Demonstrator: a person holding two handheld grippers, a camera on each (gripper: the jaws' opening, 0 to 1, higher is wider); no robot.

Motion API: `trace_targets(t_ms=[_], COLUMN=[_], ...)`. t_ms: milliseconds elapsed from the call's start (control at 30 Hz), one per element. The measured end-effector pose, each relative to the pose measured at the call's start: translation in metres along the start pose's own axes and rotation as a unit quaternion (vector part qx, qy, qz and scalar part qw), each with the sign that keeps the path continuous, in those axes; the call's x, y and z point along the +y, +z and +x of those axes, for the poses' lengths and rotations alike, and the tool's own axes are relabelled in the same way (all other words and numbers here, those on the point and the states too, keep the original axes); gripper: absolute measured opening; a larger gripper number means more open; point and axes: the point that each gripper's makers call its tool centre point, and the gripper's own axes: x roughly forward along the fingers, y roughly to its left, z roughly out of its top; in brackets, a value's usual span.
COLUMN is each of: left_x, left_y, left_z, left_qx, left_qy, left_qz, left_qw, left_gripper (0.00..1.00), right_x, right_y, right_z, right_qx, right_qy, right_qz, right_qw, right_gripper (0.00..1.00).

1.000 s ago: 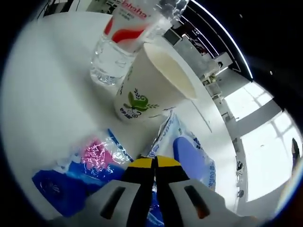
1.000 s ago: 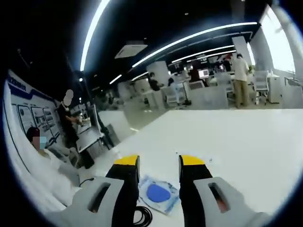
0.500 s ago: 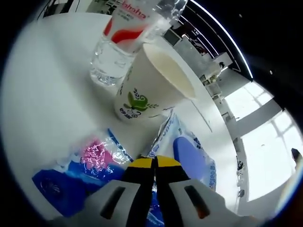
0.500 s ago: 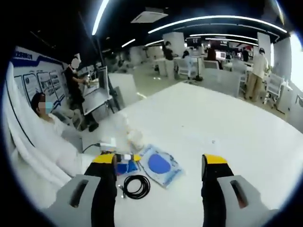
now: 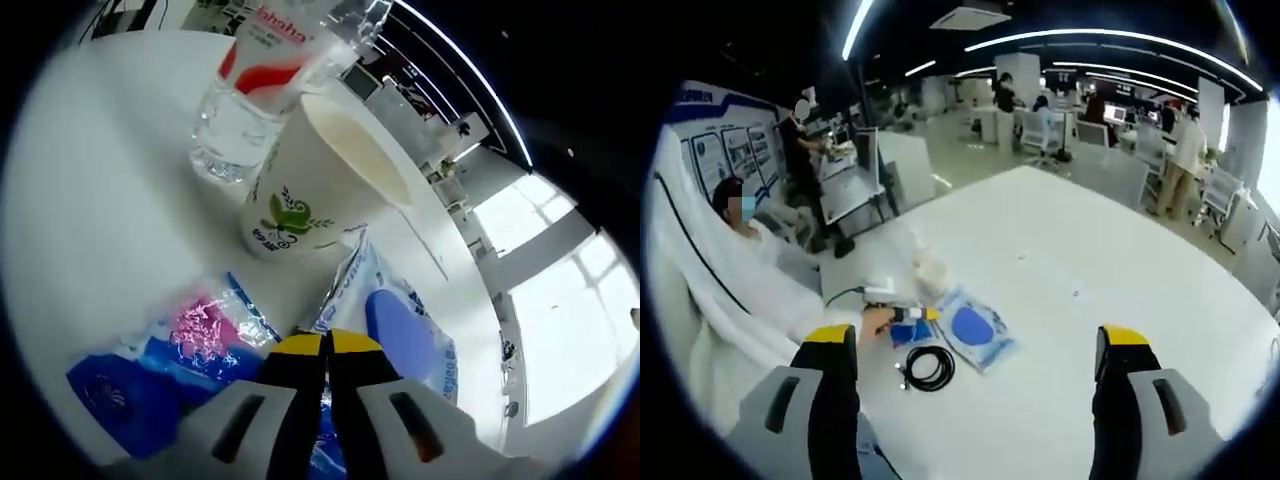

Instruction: Arrange the tabletop items into an orderly group along one side of the table until the central work area is clear of visible clutter.

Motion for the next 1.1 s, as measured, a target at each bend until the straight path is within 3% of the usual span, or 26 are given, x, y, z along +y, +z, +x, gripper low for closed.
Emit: trace_targets(t_ms=[167,333,500,533,567,633,733,867,967,1100], left_x=[0.001,0.001,0.001,0.0,-0.001,-0.009,-0.01,-0.018,-0.029,-0.027], left_y=[0.001,0.0,0.003,0.006,0.015,0.024,0.026,0.034,0.041,0.051], left_z=[0.0,0.001,0.001,0.0,-0.002,-0.007,-0.014,-0.024,-0.033,-0.042], left_qx=[-0.002,0.0,0.016,0.01,-0.013,-0.027,-0.023,-0.042,-0.055,-0.069], left_qy=[-0.006,-0.003,-0.004,-0.001,0.001,-0.004,-0.001,-0.013,-0.029,-0.026], left_qz=[-0.013,-0.005,-0.013,-0.009,0.019,0.048,0.041,0.038,0.076,0.102], left_qw=[0.9999,1.0,0.9998,0.9999,0.9997,0.9985,0.9989,0.9983,0.9951,0.992], left_gripper=[0.0,0.0,0.0,0.0,0.01,0.13,0.15,0.28,0.41,0.73], right_x=[0.017,0.041,0.056,0.058,0.059,0.06,0.061,0.063,0.062,0.065], right_y=[-0.022,-0.035,-0.047,-0.05,-0.054,-0.059,-0.061,-0.062,-0.062,-0.062], right_z=[0.018,0.037,0.039,0.039,0.039,0.039,0.039,0.041,0.044,0.049], right_qx=[-0.008,-0.026,-0.023,-0.021,-0.018,-0.017,-0.024,-0.023,-0.026,-0.027], right_qy=[0.023,0.053,0.067,0.069,0.071,0.074,0.08,0.082,0.081,0.085], right_qz=[0.054,0.118,0.13,0.131,0.135,0.144,0.163,0.162,0.162,0.162], right_qw=[0.9982,0.9913,0.989,0.9887,0.9882,0.9866,0.9831,0.9831,0.9831,0.9827], right_gripper=[0.96,0.95,0.93,0.93,0.93,0.93,0.92,0.92,0.93,0.93])
